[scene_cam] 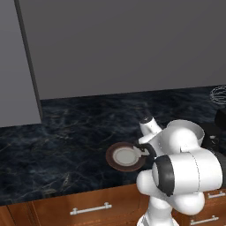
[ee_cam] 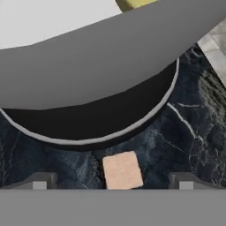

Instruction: Add butter and sugar cubes to the stand mixer bowl and then turn on the stand mixer to begin making frosting.

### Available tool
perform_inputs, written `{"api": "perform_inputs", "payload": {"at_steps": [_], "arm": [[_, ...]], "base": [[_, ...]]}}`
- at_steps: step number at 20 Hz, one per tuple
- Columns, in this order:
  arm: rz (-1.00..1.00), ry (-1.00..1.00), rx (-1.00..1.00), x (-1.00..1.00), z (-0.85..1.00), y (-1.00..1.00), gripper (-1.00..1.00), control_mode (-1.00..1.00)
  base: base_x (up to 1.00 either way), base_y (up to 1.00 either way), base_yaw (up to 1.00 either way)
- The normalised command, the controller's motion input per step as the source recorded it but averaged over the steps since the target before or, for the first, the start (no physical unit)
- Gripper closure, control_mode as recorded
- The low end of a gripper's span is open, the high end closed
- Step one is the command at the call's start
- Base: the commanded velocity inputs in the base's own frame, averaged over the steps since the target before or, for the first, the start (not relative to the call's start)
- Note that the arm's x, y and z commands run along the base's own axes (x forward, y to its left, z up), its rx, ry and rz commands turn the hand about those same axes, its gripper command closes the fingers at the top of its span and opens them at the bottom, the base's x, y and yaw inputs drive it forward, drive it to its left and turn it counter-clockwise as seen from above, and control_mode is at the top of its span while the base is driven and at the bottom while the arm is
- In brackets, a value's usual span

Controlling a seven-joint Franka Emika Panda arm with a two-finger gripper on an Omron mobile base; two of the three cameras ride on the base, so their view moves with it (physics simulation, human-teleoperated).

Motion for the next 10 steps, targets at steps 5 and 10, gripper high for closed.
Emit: {"api": "perform_inputs", "payload": {"at_steps": [5,10], "arm": [[0.00,-0.02,0.00,0.00,-0.18,-0.06,-1.00,-1.00],[0.00,0.00,0.00,0.00,-0.19,-0.06,-1.00,-1.00]], "base": [[0.00,0.00,0.00],[0.00,0.00,0.00]]}}
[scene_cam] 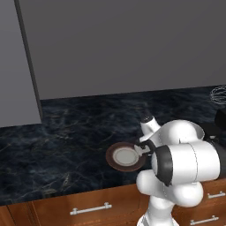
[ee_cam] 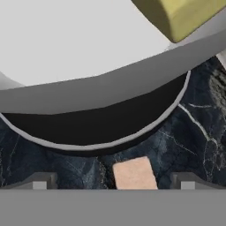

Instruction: Add butter and sugar cubes to the stand mixer bowl and then turn on the stand mixer to begin making frosting.

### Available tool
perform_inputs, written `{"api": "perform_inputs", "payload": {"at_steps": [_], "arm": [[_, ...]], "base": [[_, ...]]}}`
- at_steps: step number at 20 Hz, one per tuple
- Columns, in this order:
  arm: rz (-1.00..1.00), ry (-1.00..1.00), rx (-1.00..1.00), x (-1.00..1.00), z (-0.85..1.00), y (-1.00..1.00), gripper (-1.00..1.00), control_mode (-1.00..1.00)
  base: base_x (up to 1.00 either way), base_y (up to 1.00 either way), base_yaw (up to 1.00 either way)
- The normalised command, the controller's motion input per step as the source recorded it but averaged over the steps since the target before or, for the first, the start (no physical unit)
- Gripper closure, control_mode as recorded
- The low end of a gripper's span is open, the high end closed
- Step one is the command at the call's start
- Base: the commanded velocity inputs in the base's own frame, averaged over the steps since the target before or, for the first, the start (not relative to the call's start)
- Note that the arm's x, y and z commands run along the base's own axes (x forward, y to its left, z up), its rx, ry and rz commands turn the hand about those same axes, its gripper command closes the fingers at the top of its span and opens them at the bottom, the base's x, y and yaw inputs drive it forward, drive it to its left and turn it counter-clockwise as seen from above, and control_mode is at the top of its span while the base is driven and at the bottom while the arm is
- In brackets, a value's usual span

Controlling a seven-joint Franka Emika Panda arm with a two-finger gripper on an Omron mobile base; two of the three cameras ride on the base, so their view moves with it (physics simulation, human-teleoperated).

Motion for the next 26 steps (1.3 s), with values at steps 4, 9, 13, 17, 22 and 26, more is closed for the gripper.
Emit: {"api": "perform_inputs", "payload": {"at_steps": [4,9,13,17,22,26], "arm": [[0.00,0.00,0.00,0.00,-0.21,-0.09,-1.00,-1.00],[0.00,0.00,0.00,-0.07,-0.25,-0.09,-1.00,-1.00],[0.00,0.00,0.00,-0.09,-0.32,0.00,1.00,-1.00],[0.00,0.00,0.00,-0.05,-0.32,0.00,1.00,-1.00],[0.00,0.00,0.00,-0.01,-0.27,0.00,1.00,-1.00],[0.00,0.02,0.00,0.00,-0.14,0.07,1.00,-1.00]], "base": [[0.00,0.00,0.00],[0.00,0.00,0.00],[0.00,0.00,0.00],[0.00,0.00,0.00],[0.00,0.00,0.00],[0.00,0.00,0.00]]}}
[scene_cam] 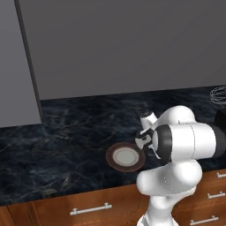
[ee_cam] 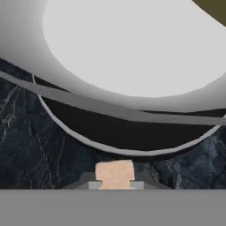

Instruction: Add butter and sugar cubes to the stand mixer bowl and then turn on the stand mixer to begin making frosting.

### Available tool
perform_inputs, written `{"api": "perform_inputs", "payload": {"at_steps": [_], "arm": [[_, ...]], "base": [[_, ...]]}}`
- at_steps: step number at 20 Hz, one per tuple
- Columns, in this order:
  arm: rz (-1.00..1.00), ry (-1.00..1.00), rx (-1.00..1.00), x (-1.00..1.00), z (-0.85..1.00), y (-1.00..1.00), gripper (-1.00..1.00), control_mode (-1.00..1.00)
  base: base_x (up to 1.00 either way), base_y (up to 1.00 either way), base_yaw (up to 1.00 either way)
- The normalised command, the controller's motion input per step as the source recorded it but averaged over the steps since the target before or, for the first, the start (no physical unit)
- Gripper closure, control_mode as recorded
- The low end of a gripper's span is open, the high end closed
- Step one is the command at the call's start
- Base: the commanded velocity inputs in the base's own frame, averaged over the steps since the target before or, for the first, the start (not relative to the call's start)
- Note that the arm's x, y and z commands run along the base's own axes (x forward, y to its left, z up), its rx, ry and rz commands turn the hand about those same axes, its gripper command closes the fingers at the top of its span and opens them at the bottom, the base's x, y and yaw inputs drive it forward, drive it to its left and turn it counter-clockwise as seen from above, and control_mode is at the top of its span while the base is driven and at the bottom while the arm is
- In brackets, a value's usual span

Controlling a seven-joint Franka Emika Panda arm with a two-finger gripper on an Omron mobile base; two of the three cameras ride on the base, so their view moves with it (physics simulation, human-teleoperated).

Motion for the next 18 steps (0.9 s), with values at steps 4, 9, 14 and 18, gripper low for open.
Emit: {"api": "perform_inputs", "payload": {"at_steps": [4,9,14,18], "arm": [[-0.03,-0.01,0.00,0.00,0.00,0.12,1.00,-1.00],[-0.07,-0.06,-0.04,-0.14,0.15,0.22,1.00,-1.00],[-0.05,-0.07,-0.09,-0.20,0.49,0.26,1.00,-1.00],[-0.03,-0.08,-0.13,-0.27,0.63,0.20,1.00,-1.00]], "base": [[0.00,0.00,0.00],[0.00,0.00,0.00],[0.00,0.00,0.00],[0.00,0.00,0.00]]}}
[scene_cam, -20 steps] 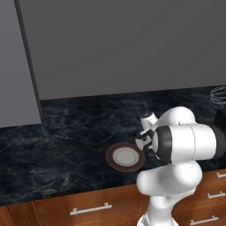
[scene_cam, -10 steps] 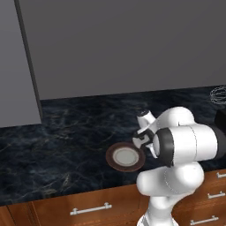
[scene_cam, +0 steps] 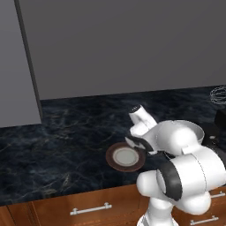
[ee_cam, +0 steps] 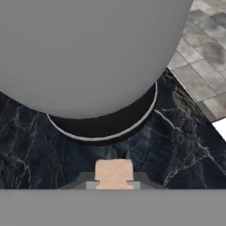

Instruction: Add butter and sugar cubes to the stand mixer bowl and then turn on the stand mixer to begin making frosting.

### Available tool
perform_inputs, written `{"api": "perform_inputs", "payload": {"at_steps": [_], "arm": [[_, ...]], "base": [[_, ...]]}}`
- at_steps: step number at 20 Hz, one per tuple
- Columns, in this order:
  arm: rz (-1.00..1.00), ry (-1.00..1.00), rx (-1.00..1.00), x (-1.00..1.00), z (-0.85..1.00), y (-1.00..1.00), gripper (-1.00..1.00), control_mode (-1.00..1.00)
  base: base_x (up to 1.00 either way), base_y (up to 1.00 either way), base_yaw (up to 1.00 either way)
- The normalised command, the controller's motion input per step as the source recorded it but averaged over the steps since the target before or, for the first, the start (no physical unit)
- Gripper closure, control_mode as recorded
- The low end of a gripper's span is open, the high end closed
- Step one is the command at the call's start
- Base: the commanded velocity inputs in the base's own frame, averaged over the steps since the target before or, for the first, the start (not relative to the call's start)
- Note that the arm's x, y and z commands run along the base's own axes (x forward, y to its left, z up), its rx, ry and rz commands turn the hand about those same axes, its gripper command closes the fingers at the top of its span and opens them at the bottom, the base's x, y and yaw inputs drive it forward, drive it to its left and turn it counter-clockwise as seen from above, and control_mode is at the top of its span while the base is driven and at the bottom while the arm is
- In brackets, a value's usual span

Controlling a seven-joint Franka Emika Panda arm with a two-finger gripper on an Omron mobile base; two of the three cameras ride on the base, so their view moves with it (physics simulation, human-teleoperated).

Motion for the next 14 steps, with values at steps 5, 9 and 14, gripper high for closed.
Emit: {"api": "perform_inputs", "payload": {"at_steps": [5,9,14], "arm": [[-0.02,-0.07,-0.13,-0.28,0.75,0.14,1.00,-1.00],[-0.03,-0.02,-0.11,-0.27,0.85,0.03,1.00,-1.00],[-0.06,0.00,-0.10,-0.32,0.74,0.00,1.00,-1.00]], "base": [[0.00,0.00,0.00],[0.00,0.00,0.00],[0.00,0.00,0.00]]}}
